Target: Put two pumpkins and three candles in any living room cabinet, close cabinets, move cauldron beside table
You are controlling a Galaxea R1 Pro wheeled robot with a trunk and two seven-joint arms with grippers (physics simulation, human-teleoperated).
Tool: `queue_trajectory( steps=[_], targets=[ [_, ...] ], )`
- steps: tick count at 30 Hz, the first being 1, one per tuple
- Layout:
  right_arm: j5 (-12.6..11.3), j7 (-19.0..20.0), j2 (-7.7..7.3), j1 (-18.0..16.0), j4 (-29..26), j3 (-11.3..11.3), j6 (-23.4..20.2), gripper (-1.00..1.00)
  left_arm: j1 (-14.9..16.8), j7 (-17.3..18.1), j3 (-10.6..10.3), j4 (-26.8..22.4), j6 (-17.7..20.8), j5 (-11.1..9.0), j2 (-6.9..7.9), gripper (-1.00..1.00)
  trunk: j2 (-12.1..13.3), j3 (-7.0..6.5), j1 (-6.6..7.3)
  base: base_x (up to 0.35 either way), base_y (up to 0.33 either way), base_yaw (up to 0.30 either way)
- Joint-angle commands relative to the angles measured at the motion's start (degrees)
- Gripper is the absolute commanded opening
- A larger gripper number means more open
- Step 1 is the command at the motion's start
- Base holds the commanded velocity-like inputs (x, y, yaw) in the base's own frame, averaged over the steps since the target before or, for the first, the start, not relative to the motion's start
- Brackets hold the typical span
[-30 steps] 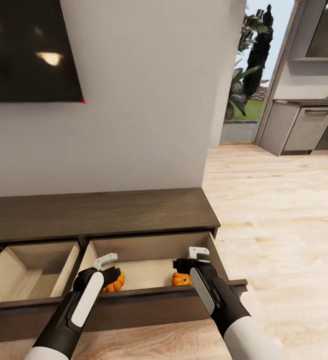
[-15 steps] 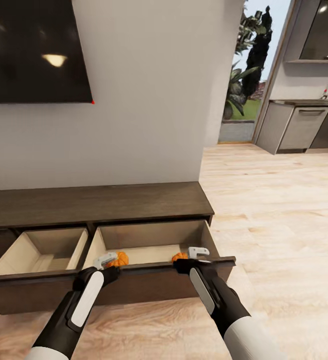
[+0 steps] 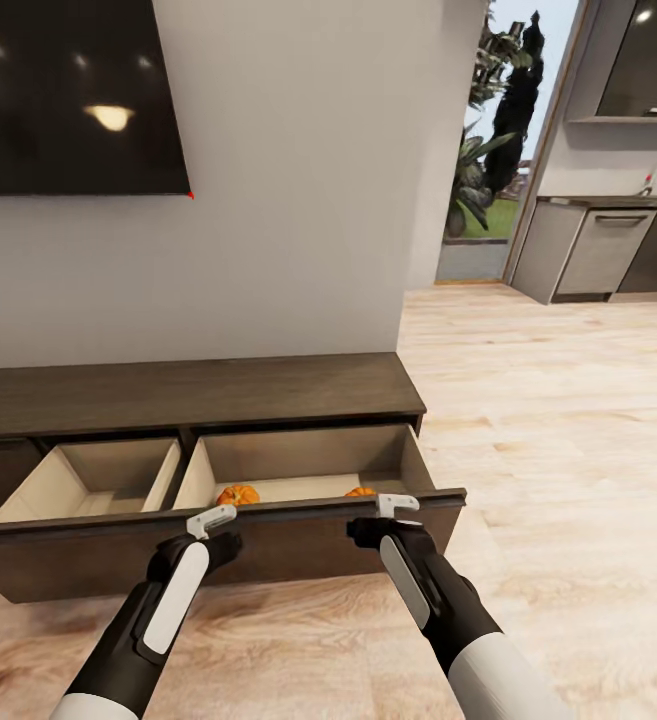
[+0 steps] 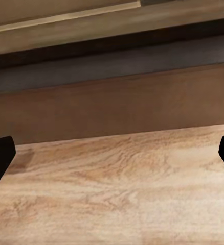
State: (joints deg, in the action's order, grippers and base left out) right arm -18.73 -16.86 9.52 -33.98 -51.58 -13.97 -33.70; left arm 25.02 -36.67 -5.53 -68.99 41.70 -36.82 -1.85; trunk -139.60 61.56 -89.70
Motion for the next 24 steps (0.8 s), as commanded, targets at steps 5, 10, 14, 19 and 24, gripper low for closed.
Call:
queue_trajectory(
  steps=[5,10,14,19,24],
  targets=[
    [-0.60,-0.54,-0.03,-0.03,0.02,-0.13,-0.14,1.00,0.03,-0.59,0.00,-0.12,0.04,-0.60,0.01,1.00,-0.82,0.41,-0.43,-0.001,0.000,0.000],
    [-0.60,-0.54,-0.03,-0.03,0.08,-0.11,-0.14,1.00,0.02,-0.59,-0.10,-0.17,0.00,-0.55,0.00,1.00,-2.83,1.31,-1.53,0.000,0.000,0.000],
    [-0.60,-0.54,-0.03,-0.03,0.15,-0.10,-0.10,1.00,0.03,-0.59,0.01,-0.18,-0.03,-0.56,0.02,1.00,-3.67,2.11,-2.02,0.000,0.000,0.000],
    [-0.60,-0.50,-0.03,-0.03,0.16,-0.10,0.01,1.00,0.03,-0.59,-0.21,-0.18,-0.04,-0.54,0.01,1.00,-3.74,3.22,-2.15,-0.098,0.000,0.000],
    [-0.60,-0.41,-0.03,-0.03,0.27,-0.10,0.06,1.00,0.03,-0.59,-0.20,-0.15,-0.04,-0.48,-0.01,1.00,-3.80,4.33,-2.28,-0.106,0.000,0.000]
  ],
)
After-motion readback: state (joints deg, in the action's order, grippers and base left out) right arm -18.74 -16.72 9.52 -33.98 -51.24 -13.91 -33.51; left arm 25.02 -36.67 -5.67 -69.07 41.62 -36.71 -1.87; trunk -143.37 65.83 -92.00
